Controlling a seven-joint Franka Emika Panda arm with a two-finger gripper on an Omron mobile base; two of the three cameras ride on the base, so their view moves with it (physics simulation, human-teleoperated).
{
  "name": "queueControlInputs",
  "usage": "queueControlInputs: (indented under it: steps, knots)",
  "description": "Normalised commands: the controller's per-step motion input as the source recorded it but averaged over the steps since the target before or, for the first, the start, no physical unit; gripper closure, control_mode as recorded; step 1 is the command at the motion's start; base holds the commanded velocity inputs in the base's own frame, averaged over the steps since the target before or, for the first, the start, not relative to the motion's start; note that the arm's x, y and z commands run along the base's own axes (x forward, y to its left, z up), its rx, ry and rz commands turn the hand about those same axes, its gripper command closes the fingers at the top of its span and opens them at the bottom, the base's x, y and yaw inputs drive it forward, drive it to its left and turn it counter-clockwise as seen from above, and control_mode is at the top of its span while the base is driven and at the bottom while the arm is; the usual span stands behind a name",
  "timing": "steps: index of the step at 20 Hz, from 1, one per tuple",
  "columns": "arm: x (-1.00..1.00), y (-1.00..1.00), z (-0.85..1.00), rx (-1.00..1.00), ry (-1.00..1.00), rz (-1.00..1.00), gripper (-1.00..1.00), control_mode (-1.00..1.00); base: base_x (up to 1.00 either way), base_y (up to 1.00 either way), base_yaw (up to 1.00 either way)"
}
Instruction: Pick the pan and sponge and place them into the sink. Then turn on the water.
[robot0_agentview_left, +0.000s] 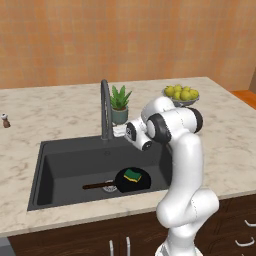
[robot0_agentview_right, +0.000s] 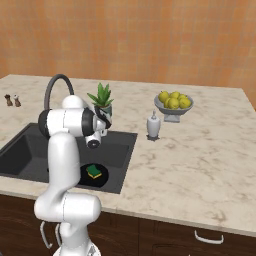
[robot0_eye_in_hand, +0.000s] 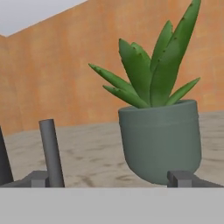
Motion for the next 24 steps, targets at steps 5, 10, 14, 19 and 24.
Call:
queueControlInputs:
  steps: [5,10,14,19,24]
  knots:
    - [0.00,-0.88,0.00,0.00,0.00,0.00,-1.00,-1.00,0.00,0.00,0.00]
    - [0.00,-1.00,0.00,0.04,0.02,0.00,-1.00,-1.00,0.00,0.00,0.00]
    - [0.02,-1.00,0.00,0.05,0.06,0.00,-1.00,-1.00,0.00,0.00,0.00]
    - [0.16,-1.00,0.00,0.08,0.09,-0.03,-1.00,-1.00,0.00,0.00,0.00]
    - [0.12,-1.00,0.00,0.08,0.07,-0.03,-1.00,-1.00,0.00,0.00,0.00]
